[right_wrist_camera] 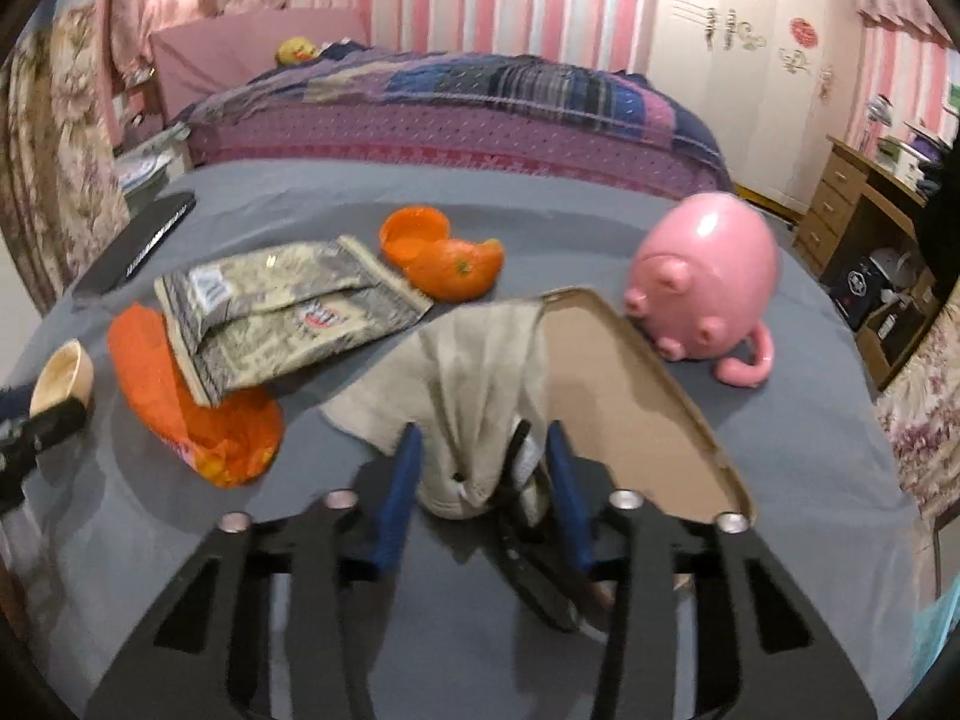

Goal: Collect trash
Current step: 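Grasp the white round lid with the left tool while the right tool grasps the beige cloth, then carry the white lid and beige cloth over the light-blue basket with both tools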

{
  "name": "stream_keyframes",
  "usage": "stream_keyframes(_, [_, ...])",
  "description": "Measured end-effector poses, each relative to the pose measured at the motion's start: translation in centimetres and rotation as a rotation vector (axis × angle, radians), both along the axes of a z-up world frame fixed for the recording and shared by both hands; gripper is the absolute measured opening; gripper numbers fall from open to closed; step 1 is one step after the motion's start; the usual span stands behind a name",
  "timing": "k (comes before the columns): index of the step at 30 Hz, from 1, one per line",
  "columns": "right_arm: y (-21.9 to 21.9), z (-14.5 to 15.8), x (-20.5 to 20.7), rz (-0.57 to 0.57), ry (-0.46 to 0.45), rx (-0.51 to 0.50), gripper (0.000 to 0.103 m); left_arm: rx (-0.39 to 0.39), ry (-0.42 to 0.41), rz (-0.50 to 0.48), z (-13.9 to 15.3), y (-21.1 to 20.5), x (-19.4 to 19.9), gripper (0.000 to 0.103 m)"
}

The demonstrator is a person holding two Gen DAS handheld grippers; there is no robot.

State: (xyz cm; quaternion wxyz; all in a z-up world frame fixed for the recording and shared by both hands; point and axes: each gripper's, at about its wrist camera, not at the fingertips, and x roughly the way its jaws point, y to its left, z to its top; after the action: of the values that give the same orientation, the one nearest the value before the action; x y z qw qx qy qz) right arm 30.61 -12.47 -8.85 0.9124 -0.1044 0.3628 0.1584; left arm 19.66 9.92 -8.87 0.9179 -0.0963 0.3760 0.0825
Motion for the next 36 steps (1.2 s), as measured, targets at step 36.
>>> stream_keyframes(36, [-20.0,4.4,-12.5,-0.234,-0.184,0.126,0.017,0.032,-0.122,-0.111,3.7,-11.4,-2.5,0.061])
